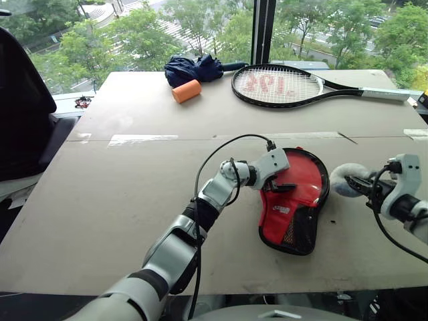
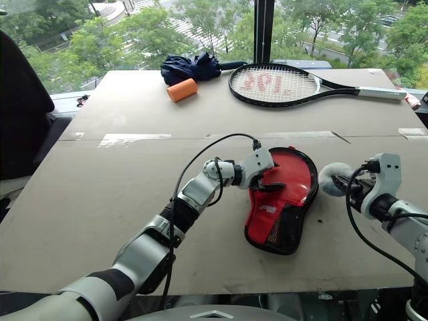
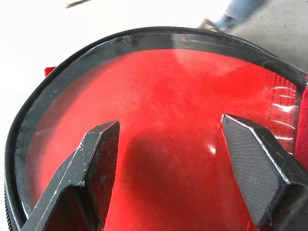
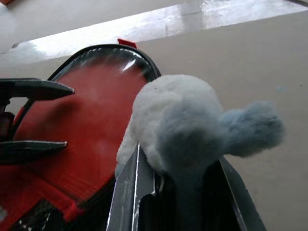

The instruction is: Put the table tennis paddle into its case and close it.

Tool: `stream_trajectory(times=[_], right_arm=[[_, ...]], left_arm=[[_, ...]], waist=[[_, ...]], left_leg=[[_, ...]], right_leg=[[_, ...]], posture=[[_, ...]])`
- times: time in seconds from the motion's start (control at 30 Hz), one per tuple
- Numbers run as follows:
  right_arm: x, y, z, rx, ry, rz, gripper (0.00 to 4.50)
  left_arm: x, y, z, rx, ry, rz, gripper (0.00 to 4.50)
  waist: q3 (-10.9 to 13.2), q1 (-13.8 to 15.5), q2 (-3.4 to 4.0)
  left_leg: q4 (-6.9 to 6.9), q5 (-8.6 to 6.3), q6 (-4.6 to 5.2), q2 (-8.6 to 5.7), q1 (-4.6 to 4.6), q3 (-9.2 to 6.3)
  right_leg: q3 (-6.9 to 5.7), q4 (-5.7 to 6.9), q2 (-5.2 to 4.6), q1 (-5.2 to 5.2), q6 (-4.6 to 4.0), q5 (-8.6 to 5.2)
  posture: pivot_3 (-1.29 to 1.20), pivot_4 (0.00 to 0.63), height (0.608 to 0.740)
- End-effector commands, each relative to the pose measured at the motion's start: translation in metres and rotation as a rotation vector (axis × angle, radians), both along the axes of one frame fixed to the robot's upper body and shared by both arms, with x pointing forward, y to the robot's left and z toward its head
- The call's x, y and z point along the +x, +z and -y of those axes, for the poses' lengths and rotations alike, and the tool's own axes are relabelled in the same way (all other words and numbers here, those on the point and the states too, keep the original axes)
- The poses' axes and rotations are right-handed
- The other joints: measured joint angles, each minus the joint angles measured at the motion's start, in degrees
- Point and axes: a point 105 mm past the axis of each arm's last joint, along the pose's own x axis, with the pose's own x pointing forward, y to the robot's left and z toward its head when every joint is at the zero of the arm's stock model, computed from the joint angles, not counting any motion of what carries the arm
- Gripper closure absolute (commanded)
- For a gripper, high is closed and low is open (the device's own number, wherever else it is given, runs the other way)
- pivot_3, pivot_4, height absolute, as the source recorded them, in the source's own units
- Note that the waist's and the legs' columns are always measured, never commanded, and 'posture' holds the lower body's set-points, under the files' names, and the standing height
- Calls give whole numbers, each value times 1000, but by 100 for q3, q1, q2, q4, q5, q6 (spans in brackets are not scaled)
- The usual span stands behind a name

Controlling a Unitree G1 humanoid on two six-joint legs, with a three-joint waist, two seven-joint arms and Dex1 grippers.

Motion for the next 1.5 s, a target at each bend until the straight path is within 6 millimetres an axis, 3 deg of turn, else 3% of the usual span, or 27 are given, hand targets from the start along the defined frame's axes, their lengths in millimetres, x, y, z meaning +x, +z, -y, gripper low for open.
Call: stream_trajectory(times=[0.03, 0.23, 0.67, 1.07, 1.2, 1.33, 1.37, 1.43, 1.5], right_arm=[[-24, 4, -17, 35, 125, -13, 4434], [-81, -6, -41, 152, 359, -134, 4434], [-135, -34, -46, 87, 615, -368, 4434], [-164, -40, -60, 105, 789, -432, 4434], [-150, -38, -56, 95, 745, -367, 4434], [-118, -17, -41, 137, 655, -211, 2793], [-107, -10, -34, 137, 617, -166, 2116], [-90, 5, -23, 136, 561, -83, 1541], [-76, 19, -15, 146, 515, -9, 520]], left_arm=[[-2, -59, -31, 198, 101, -135, 1094], [-2, -58, -31, 196, 97, -134, 1094], [4, -55, -34, 187, 124, -129, 1094], [5, -54, -33, 175, 129, -128, 1094], [4, -54, -32, 170, 129, -127, 1094], [8, -40, -28, 101, 121, -87, 1094], [11, -31, -26, 64, 122, -67, 1094], [16, -12, -25, -13, 119, -20, 1094], [20, 9, -26, -94, 123, 20, 1094]], waist=[[0, 1, -2], [-3, 4, -15], [5, 53, -36], [3, 57, -63], [6, 66, -68], [19, 63, -74], [19, 62, -73], [36, 38, -74], [57, 21, -62]], left_leg=[[-8, 0, 1, 0, 8, -1], [-27, -1, 2, 2, 21, -16], [-50, -3, 4, 2, 9, -38], [-50, -4, 4, 2, 10, -43], [-51, -5, 4, 2, 9, -44], [-51, -5, 4, 2, 11, -44], [-51, -5, 4, 1, 10, -42], [-51, -5, 4, 2, 10, -43], [-51, -4, 4, 2, 4, -39]], right_leg=[[-1, -8, 0, 8, 1, 0], [-24, -51, 1, 41, 2, 1], [-53, -110, -5, 52, 8, 3], [-60, -113, -10, 56, 8, 3], [-60, -116, -12, 56, 8, 3], [-59, -115, -11, 55, 8, 3], [-57, -115, -13, 55, 8, 3], [-58, -115, -13, 55, 7, 3], [-52, -112, -12, 45, 6, 5]], posture=[[0, 150, 740], [0, 150, 740], [0, 150, 740], [0, 150, 740], [0, 150, 740], [0, 150, 740], [0, 150, 740], [0, 150, 740], [0, 150, 740]])
